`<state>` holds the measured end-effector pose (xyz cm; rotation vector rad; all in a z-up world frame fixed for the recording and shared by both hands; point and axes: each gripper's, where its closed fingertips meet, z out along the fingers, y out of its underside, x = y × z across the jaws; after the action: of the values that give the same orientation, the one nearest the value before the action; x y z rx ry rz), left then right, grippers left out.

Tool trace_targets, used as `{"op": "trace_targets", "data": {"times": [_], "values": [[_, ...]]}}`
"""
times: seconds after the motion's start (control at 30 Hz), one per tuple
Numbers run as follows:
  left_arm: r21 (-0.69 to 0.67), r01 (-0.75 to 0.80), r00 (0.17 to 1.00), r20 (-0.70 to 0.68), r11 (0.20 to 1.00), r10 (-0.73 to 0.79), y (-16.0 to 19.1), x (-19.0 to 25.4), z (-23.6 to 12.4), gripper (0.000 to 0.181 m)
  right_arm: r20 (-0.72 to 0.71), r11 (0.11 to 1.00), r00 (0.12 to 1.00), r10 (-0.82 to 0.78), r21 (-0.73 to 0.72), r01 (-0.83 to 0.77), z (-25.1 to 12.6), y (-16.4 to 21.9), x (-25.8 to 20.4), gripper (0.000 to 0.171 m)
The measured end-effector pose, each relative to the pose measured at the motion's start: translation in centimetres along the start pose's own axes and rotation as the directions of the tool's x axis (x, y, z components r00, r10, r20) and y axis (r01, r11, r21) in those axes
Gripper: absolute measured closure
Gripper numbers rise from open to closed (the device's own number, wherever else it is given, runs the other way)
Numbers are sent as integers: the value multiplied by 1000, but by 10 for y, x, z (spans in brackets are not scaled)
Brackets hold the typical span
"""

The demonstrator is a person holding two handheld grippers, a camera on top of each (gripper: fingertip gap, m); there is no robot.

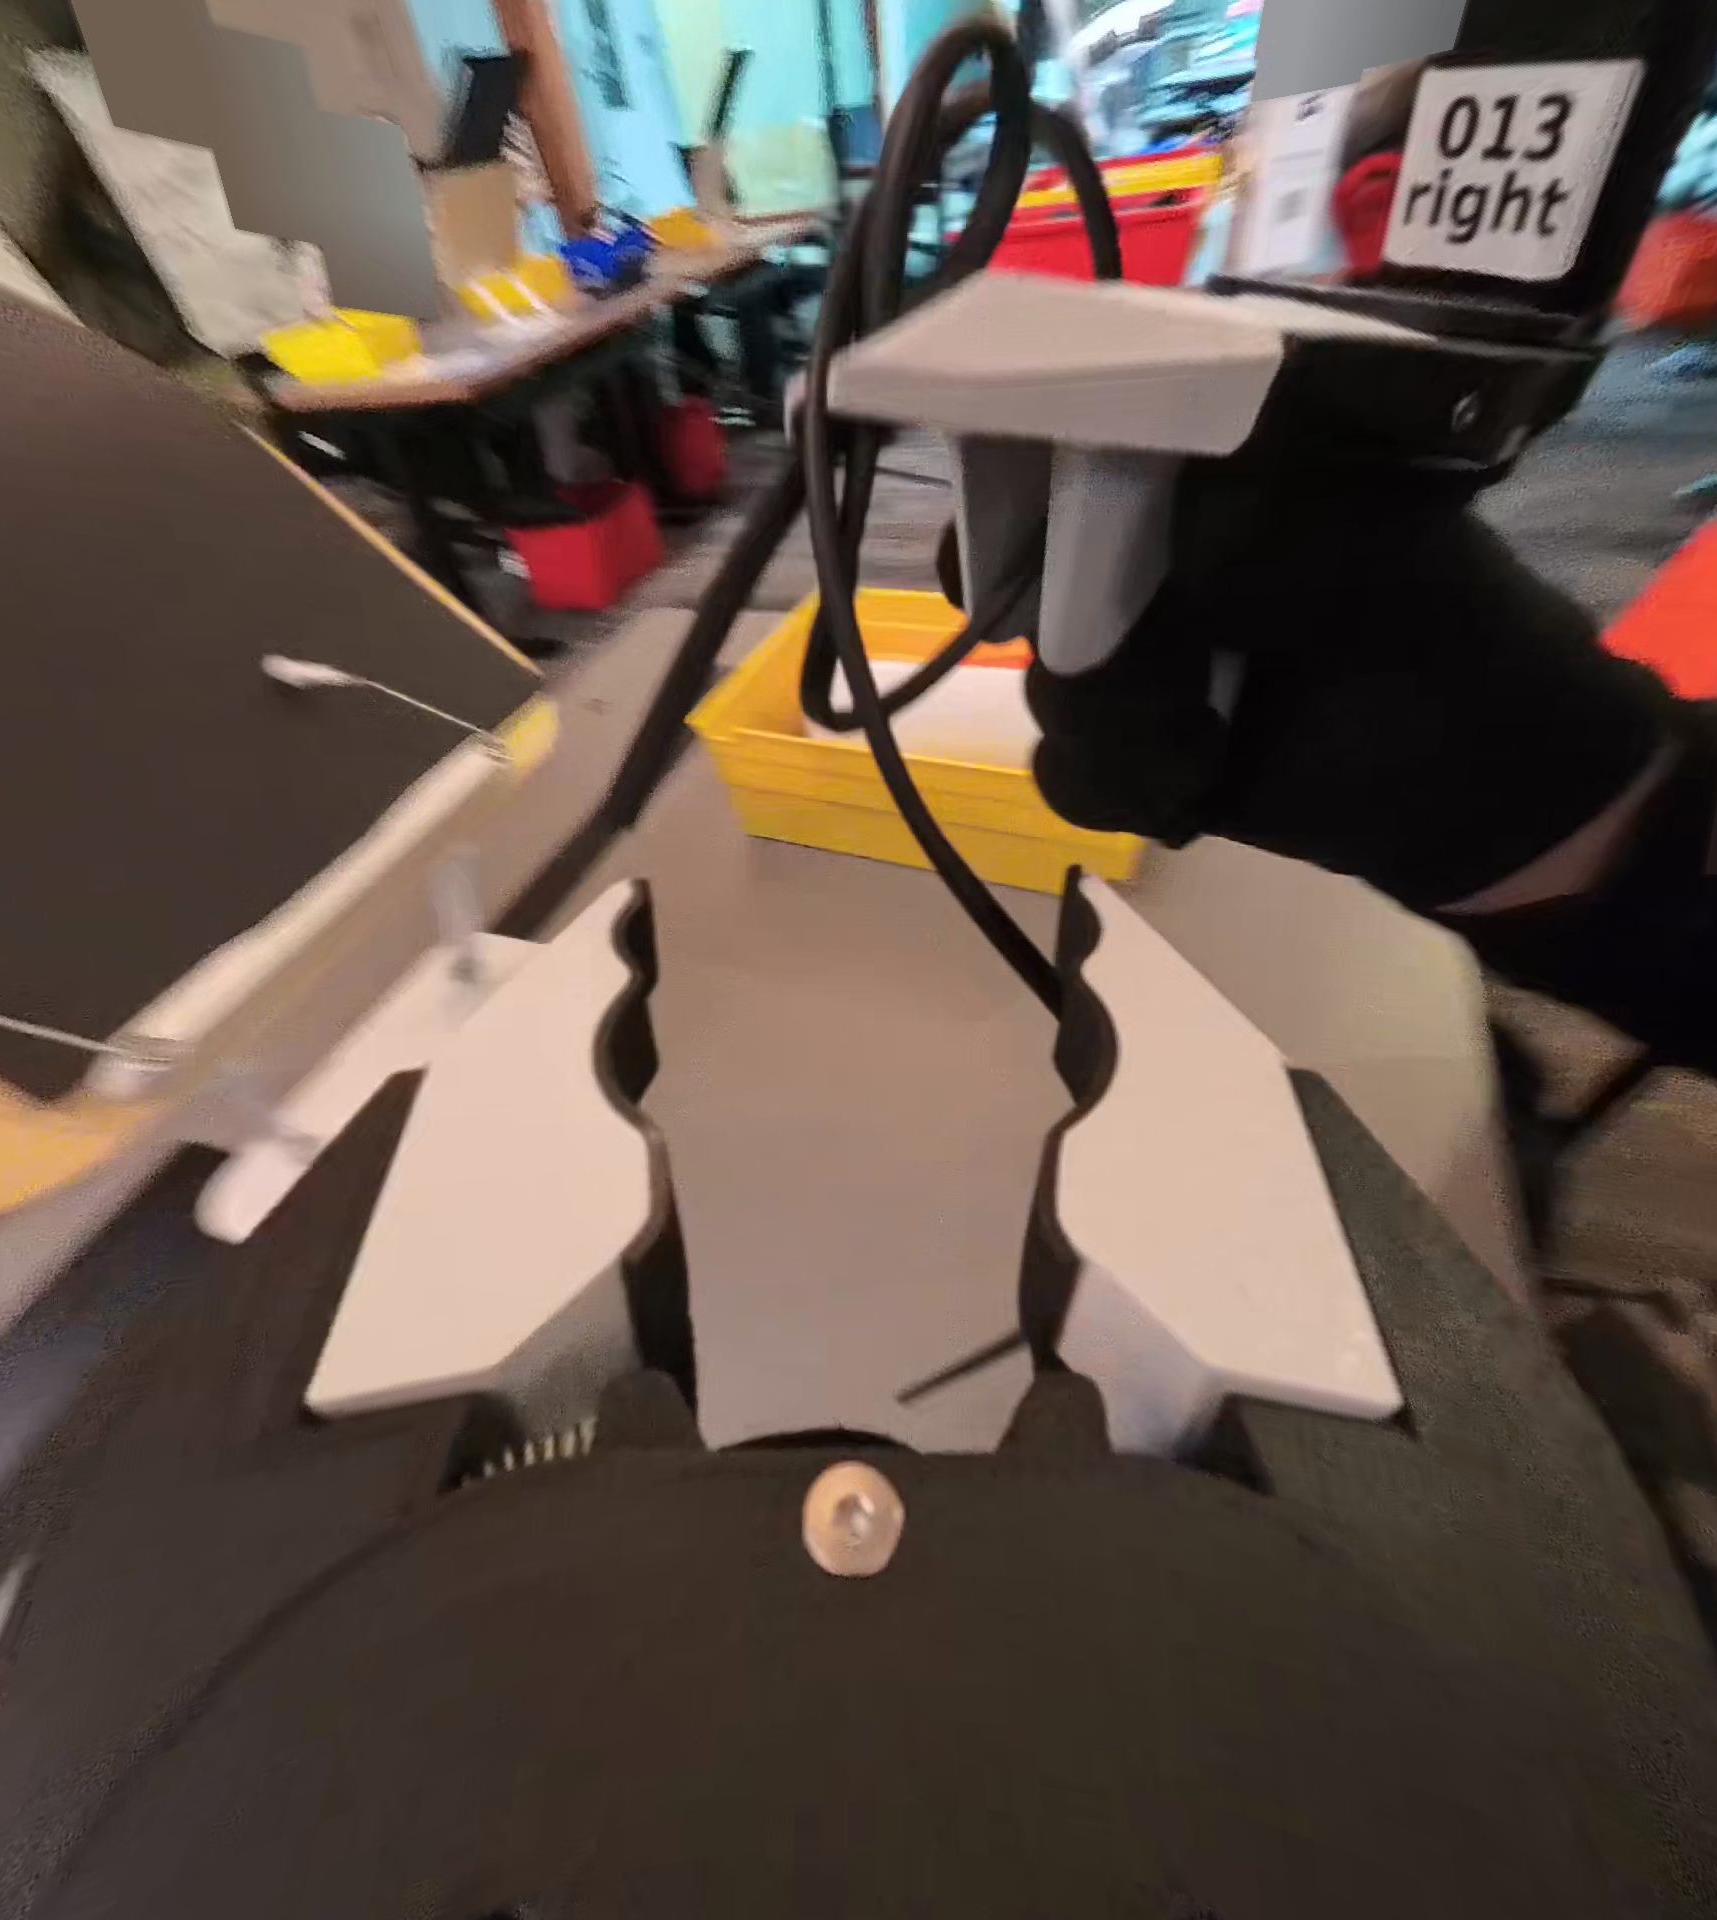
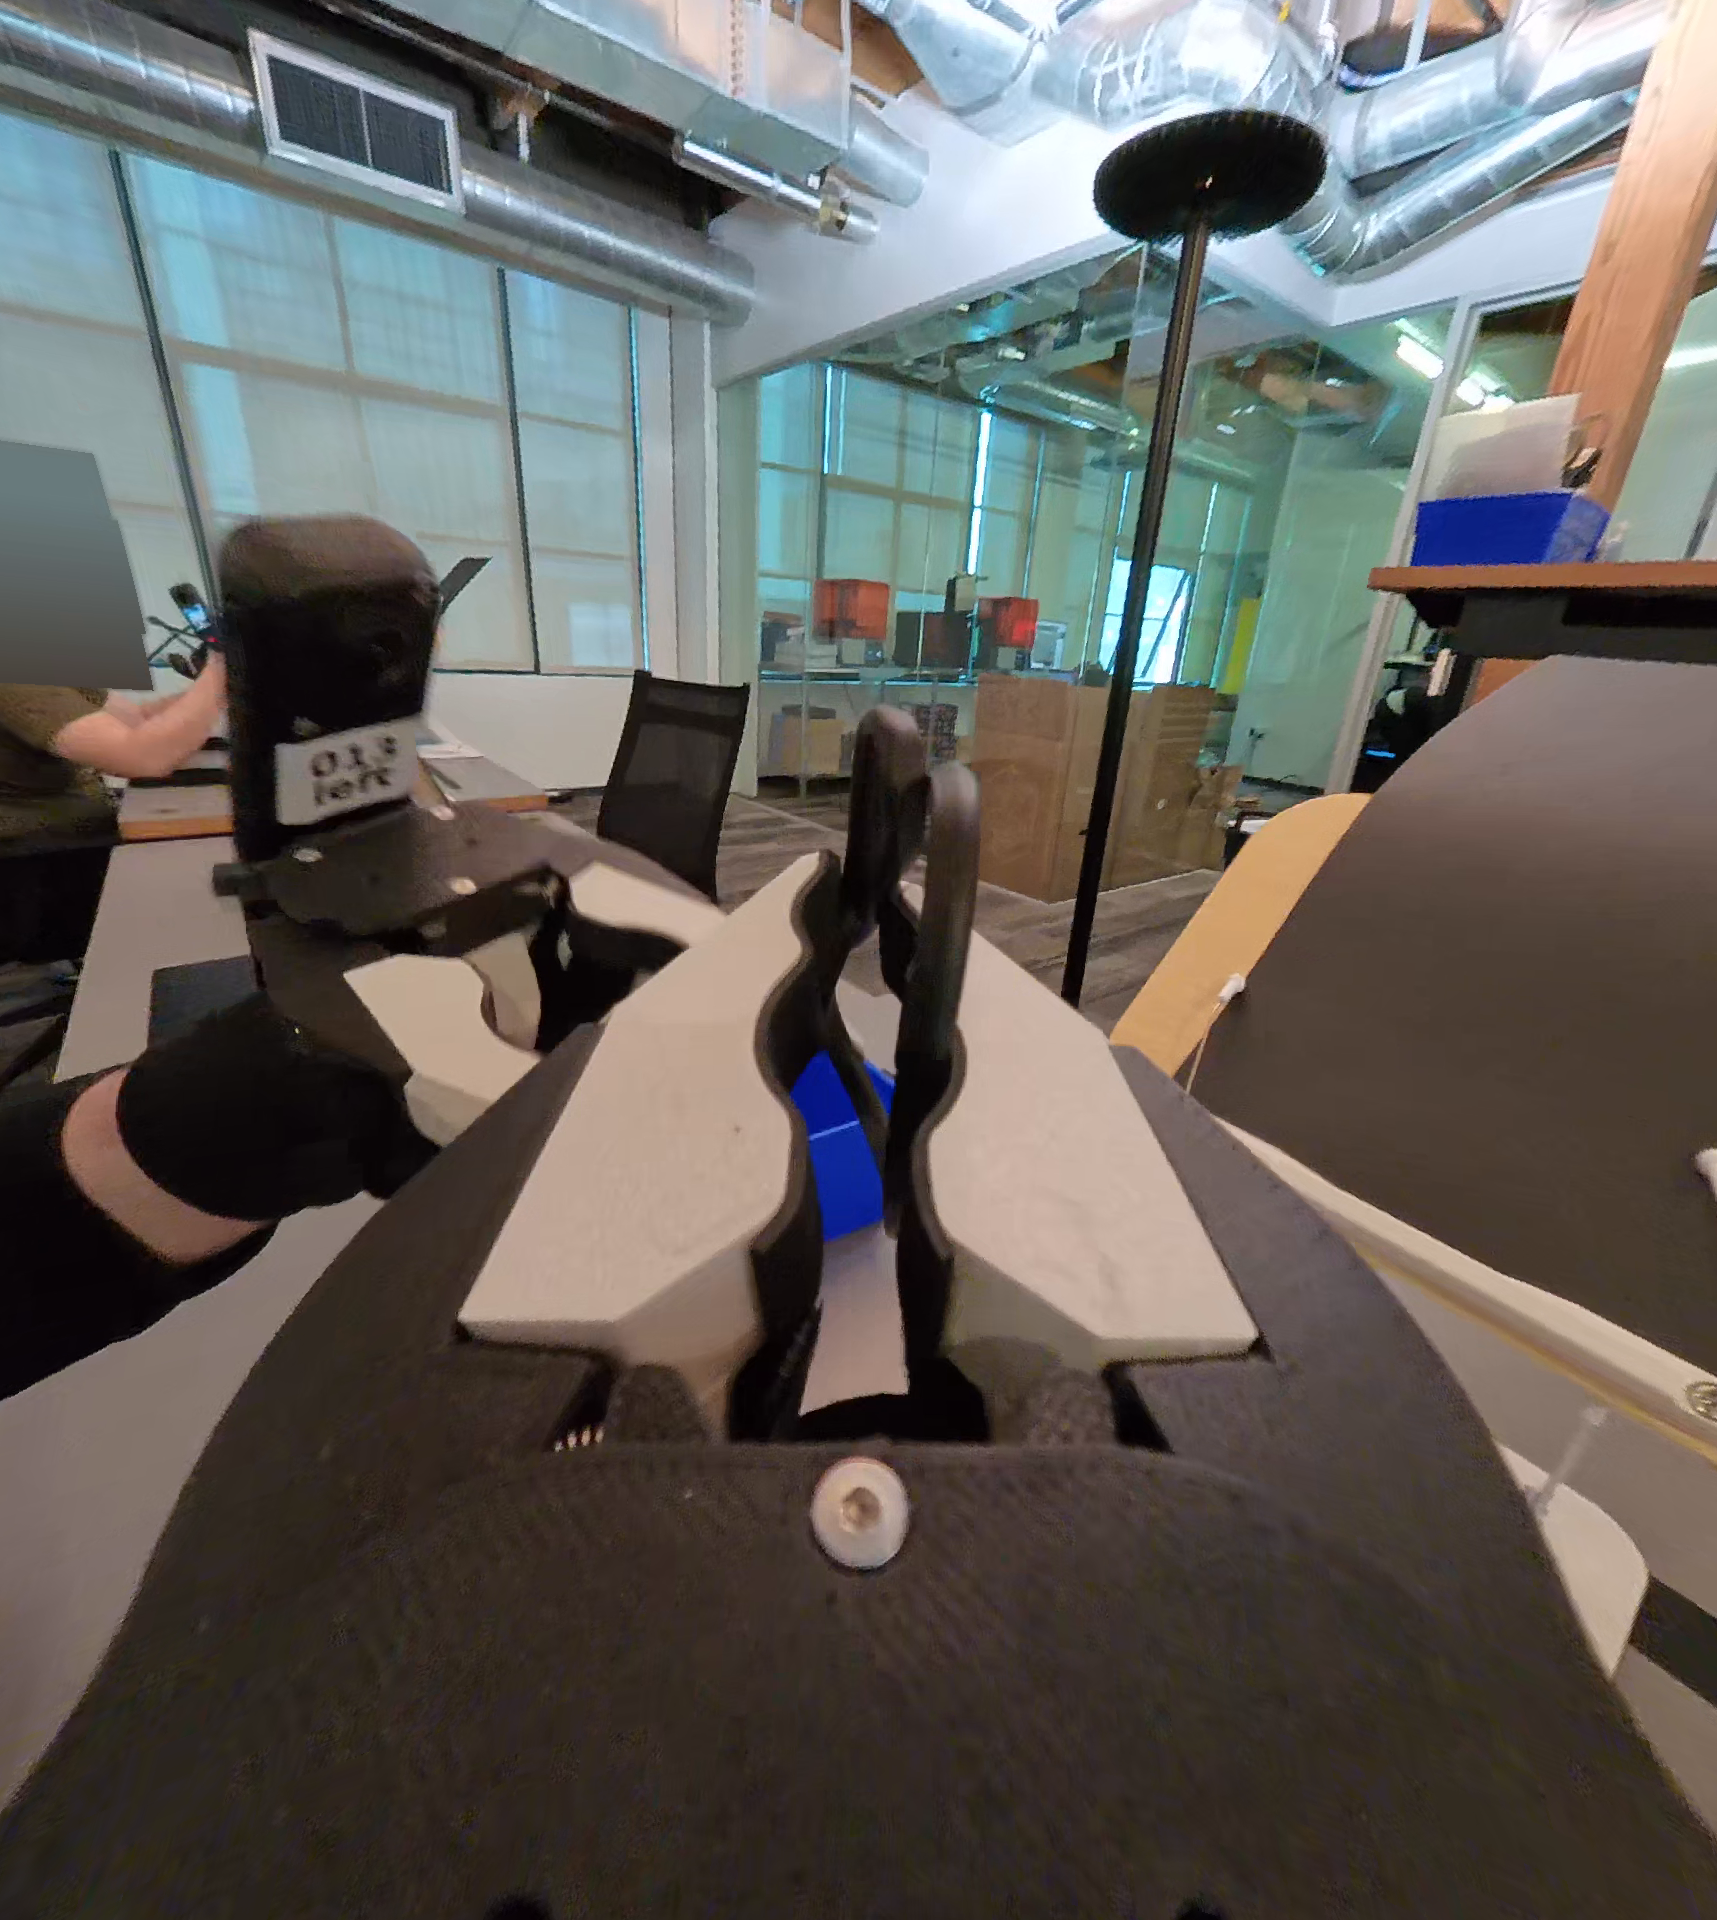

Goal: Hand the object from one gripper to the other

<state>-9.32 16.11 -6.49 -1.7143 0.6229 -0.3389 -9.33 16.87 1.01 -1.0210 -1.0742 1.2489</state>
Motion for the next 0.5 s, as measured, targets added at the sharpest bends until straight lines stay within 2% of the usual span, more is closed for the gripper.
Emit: {"op": "trace_targets", "data": {"times": [0.03,0.07,0.13,0.2,0.37,0.5], "values": [[-9,76,995,-71,997,-76,6,6,5,95,-8,1000,1000,-6,8,6,-2,-3,2,166],[-25,139,980,-143,990,-142,12,14,11,94,-19,1000,1000,-14,12,15,-3,-5,4,167],[-47,200,949,-241,979,-206,23,30,22,98,-29,1000,999,-27,6,27,-5,-6,7,167],[-70,195,929,-306,978,-207,33,46,34,107,-38,1000,999,-28,11,29,-7,-8,9,166],[-81,229,907,-343,970,-243,49,71,59,151,-19,1000,1000,-12,14,12,-6,-7,7,167],[-28,286,911,-302,958,-281,51,68,68,160,-6,1000,1000,-7,12,7,-5,-6,3,168]]}}
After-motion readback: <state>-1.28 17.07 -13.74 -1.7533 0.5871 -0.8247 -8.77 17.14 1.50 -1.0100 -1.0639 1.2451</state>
